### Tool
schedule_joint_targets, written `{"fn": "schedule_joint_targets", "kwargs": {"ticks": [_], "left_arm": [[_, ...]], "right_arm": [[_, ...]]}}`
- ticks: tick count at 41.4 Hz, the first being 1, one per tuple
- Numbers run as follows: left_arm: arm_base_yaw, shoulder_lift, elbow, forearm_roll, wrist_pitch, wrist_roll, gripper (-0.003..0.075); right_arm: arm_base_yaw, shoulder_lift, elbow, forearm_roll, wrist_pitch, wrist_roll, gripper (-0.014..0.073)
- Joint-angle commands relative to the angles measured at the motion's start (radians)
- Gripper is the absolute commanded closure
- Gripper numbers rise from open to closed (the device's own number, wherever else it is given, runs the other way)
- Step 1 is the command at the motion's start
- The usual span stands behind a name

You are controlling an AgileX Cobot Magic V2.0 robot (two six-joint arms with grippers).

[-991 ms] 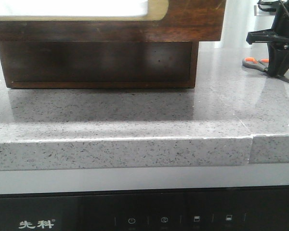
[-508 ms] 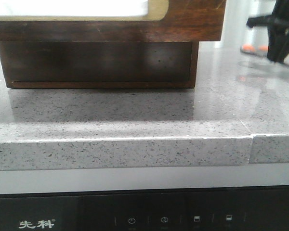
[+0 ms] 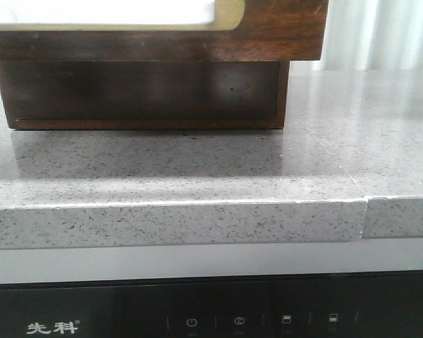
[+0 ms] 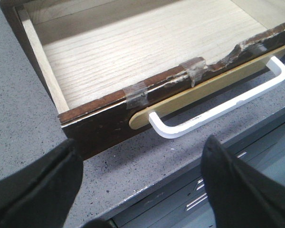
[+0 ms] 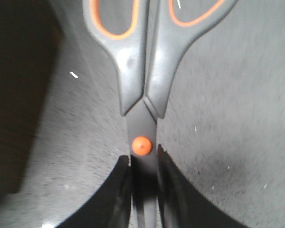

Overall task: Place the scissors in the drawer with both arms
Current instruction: 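Lift the scissors with the right gripper and carry them over the drawer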

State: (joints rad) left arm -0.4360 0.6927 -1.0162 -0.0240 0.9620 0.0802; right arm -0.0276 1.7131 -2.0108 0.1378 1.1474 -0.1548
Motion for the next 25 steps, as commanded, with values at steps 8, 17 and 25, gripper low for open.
{"fn": "schedule_joint_targets", "kwargs": {"ticks": [8, 17, 25], "left_arm": [[-0.008, -0.001, -0.033, -0.011, -0.072, -0.006, 0.0209], [-0.008, -0.001, -0.033, -0.011, -0.072, -0.006, 0.0209], [-0.008, -0.001, -0.033, -0.011, -0.072, -0.006, 0.0209]], "right_arm": [[0.081, -0.243, -0.025, 0.039, -0.054, -0.090, 0.0537], [0.212, -0.325, -0.025, 0.060, -0.054, -0.160, 0.0537], [0.355, -0.333, -0.025, 0.141, -0.053, -0.270, 0.0537]]}}
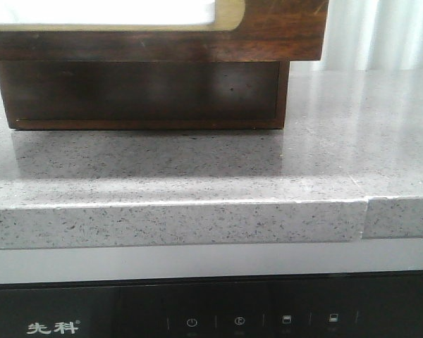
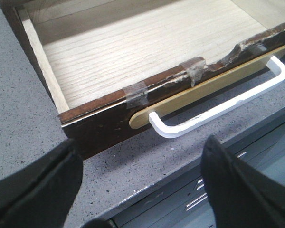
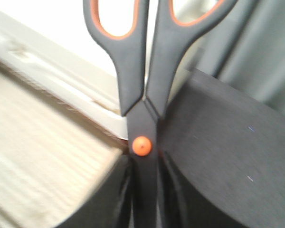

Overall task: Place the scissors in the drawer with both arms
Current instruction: 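Lift the scissors with the right gripper and carry them over the drawer, then lower the scissors into the drawer and open the right gripper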

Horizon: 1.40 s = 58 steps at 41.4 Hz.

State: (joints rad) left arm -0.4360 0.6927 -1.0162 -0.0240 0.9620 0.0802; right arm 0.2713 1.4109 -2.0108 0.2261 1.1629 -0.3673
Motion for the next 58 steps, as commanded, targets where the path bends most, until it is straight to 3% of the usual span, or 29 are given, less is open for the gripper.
{"fn": "schedule_joint_targets", "kwargs": {"ticks": [1, 21, 31, 45, 48, 54, 58], "left_arm": [[-0.008, -0.001, -0.033, -0.011, -0.072, -0.006, 0.0209], [-0.008, -0.001, -0.033, -0.011, -0.072, -0.006, 0.0209], [-0.008, -0.001, -0.033, -0.011, -0.072, -0.006, 0.0209], [-0.008, -0.001, -0.033, -0.011, -0.072, -0.006, 0.0209], [-0.008, -0.001, -0.033, -0.011, -0.072, -0.006, 0.0209], [-0.008, -0.001, -0.033, -0.011, -0.072, -0.006, 0.0209], [-0.008, -0.001, -0.033, -0.011, -0.072, -0.006, 0.0209]], "right_arm": [[0.078, -0.028, -0.024, 0.058, -0.069, -0.065, 0.0537], [0.352, 0.181, -0.024, 0.074, -0.061, -0.308, 0.0537], [0.362, 0.301, -0.024, 0.040, -0.051, -0.408, 0.0537], [0.362, 0.383, -0.024, -0.071, 0.002, -0.414, 0.0529], [0.361, 0.386, -0.024, -0.077, -0.002, -0.411, 0.0486], [0.361, 0.385, -0.024, -0.077, -0.007, -0.408, 0.0260], [0.361, 0.384, -0.025, -0.078, -0.009, -0.408, 0.0172]]}}
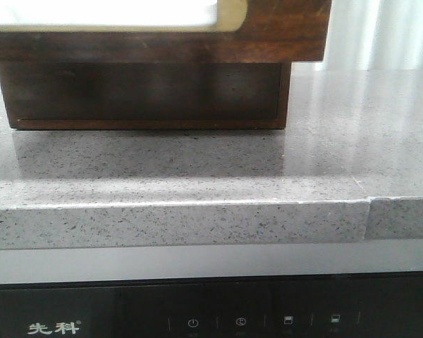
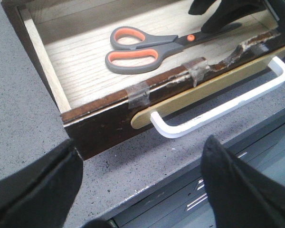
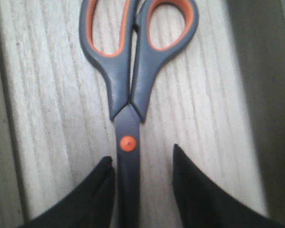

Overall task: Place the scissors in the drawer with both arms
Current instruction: 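Lower the scissors into the drawer and open the right gripper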

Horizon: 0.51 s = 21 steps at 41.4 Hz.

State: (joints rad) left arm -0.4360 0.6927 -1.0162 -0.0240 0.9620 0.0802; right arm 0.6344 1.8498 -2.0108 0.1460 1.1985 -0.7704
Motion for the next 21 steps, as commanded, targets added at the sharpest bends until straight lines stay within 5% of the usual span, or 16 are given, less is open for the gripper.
{"fn": "schedule_joint_targets", "kwargs": {"ticks": [1, 11, 21], "left_arm": [[-0.008, -0.001, -0.033, -0.011, -0.072, -0.006, 0.0209], [-0.008, -0.001, -0.033, -0.011, -0.072, -0.006, 0.0209], [-0.008, -0.001, -0.033, -0.011, -0.072, -0.006, 0.0209]], "right_arm": [[-0.002, -0.057, -0.025, 0.002, -0.045, -0.005, 0.0167], [-0.003, -0.110, -0.026, 0.002, -0.044, 0.072, 0.0172], [-0.006, -0.248, -0.026, -0.031, -0.015, 0.297, 0.0172]]}}
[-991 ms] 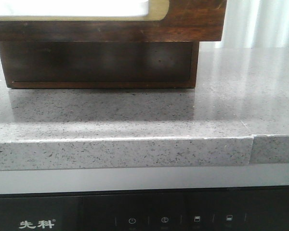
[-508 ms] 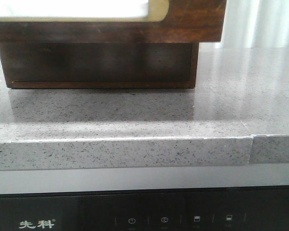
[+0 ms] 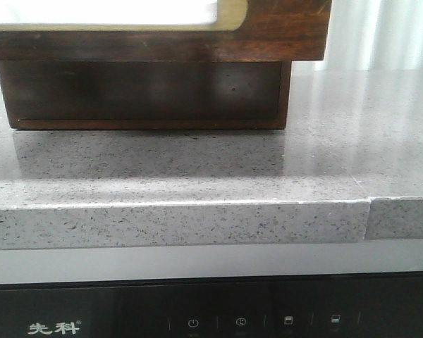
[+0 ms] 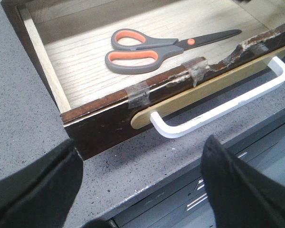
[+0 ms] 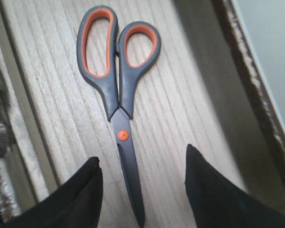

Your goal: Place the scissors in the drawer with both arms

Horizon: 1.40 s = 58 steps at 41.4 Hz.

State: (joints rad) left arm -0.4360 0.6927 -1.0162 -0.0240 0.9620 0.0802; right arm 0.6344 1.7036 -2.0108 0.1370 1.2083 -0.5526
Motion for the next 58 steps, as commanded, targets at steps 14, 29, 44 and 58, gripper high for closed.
{"fn": "schedule_joint_targets", "kwargs": {"ticks": [14, 29, 44, 58], "left_arm": [[-0.008, -0.001, -0.033, -0.011, -0.072, -0.006, 0.0209], [-0.008, -0.001, -0.033, -0.011, -0.072, -0.006, 0.0209], [-0.008, -0.001, -0.033, -0.011, -0.072, -0.006, 0.0209], [-0.008, -0.001, -0.033, -0.013, -0.072, -0.006, 0.0209]], "right_arm": [[-0.007, -0.356, 0.031, -0.199, 0.116, 0.336, 0.0256], [-0.008, -0.746, 0.588, -0.313, -0.175, 0.545, 0.0256], [-0.008, -1.124, 1.050, -0.261, -0.258, 0.705, 0.0256], [-0.008, -1.271, 1.167, -0.252, -0.205, 0.705, 0.0256]]}}
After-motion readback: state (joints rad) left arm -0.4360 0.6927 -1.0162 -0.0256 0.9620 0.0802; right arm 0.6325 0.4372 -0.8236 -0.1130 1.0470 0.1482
